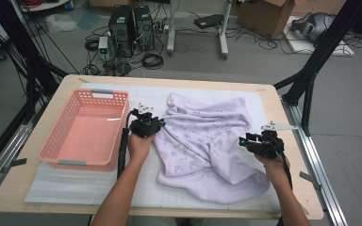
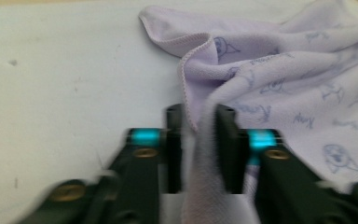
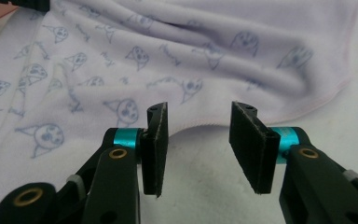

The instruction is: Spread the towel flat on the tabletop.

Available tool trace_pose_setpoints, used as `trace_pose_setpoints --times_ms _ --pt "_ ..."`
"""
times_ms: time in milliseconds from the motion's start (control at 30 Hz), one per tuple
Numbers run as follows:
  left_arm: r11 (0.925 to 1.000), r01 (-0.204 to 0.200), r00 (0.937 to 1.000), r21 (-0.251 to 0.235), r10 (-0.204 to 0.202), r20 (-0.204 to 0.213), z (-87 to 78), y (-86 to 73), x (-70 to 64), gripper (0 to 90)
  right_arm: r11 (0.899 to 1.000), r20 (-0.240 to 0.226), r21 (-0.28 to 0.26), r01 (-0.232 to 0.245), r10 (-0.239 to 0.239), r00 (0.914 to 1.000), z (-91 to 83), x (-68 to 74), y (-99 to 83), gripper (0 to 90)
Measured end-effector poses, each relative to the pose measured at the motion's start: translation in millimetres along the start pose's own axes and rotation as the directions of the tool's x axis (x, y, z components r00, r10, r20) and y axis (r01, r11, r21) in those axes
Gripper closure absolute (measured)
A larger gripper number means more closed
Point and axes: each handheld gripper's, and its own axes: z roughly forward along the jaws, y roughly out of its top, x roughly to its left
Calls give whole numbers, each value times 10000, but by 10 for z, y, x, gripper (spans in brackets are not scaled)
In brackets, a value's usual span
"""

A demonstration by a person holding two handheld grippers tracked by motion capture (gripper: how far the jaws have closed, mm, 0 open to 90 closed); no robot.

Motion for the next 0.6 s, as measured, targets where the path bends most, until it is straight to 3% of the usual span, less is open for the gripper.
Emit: trace_pose_setpoints --times_ms 33,100,167,267,367,433,500,600 --pt "10000 4 9998 63 -5 174 -21 -17 0 553 9999 -91 101 -80 81 9999 40 3 -25 561" --pt "9991 -273 9989 316 260 392 -59 -26 -11 520 9991 -338 418 -115 129 9993 128 40 -37 560" --pt "9993 -381 9983 -19 382 443 -115 -51 -34 501 9983 -524 584 20 11 9986 223 109 -23 555" --pt "9984 -562 9965 -9 562 621 -169 -76 -55 489 9939 -568 1079 240 -180 9982 375 214 -3 555" --pt "9977 -677 9951 -83 681 714 -210 -102 -67 470 9833 -107 1718 593 -583 9982 507 265 -14 665" --pt "9975 -694 9941 -95 700 831 -230 -123 -79 463 9817 -166 1580 1067 -1054 9943 517 258 7 866" --pt "9967 -801 9927 -88 806 896 -242 -144 -90 455 9749 57 1485 1659 -1686 9857 540 252 22 878" --pt "9960 -890 9893 35 880 1160 -257 -184 -135 450 9785 825 1256 1634 -1745 9812 581 150 77 883"
